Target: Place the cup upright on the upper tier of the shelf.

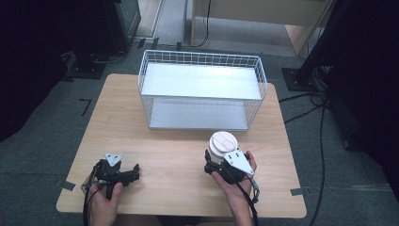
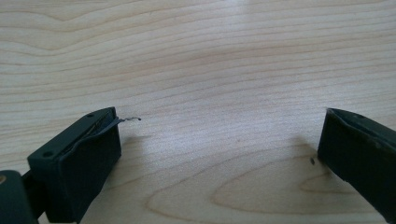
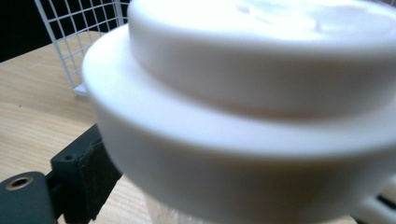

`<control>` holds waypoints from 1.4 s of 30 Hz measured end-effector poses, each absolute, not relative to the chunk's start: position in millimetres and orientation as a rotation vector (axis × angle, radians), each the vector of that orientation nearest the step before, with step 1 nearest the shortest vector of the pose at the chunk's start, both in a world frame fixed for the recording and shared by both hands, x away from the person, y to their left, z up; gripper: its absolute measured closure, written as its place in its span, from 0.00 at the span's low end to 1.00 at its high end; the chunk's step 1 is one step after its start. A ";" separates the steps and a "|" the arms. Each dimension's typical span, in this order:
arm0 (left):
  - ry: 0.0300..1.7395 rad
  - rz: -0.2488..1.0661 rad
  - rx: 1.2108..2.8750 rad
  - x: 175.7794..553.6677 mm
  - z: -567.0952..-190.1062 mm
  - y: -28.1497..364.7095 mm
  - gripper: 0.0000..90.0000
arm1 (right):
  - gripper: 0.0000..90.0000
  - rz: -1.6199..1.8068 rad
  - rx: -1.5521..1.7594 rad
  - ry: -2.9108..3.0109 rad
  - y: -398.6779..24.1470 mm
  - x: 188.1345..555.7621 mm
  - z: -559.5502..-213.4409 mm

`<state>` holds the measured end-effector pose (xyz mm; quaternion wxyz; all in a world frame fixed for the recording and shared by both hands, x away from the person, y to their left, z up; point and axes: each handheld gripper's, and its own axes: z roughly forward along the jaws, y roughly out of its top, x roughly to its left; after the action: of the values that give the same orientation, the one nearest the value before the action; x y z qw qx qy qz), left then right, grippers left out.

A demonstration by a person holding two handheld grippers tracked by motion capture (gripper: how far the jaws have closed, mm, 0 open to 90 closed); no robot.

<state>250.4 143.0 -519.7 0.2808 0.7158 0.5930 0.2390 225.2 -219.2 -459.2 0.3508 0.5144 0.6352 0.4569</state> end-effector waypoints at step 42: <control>1.586 0.642 1.921 251.1 -519.7 143.3 0.00 | 0.17 1.254 1.142 1.473 -194.6 255.5 -358.5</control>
<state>251.1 143.3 -519.7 0.2807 0.7168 0.5916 0.2396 255.5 -194.6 -358.5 0.4326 0.4583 0.5912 0.5033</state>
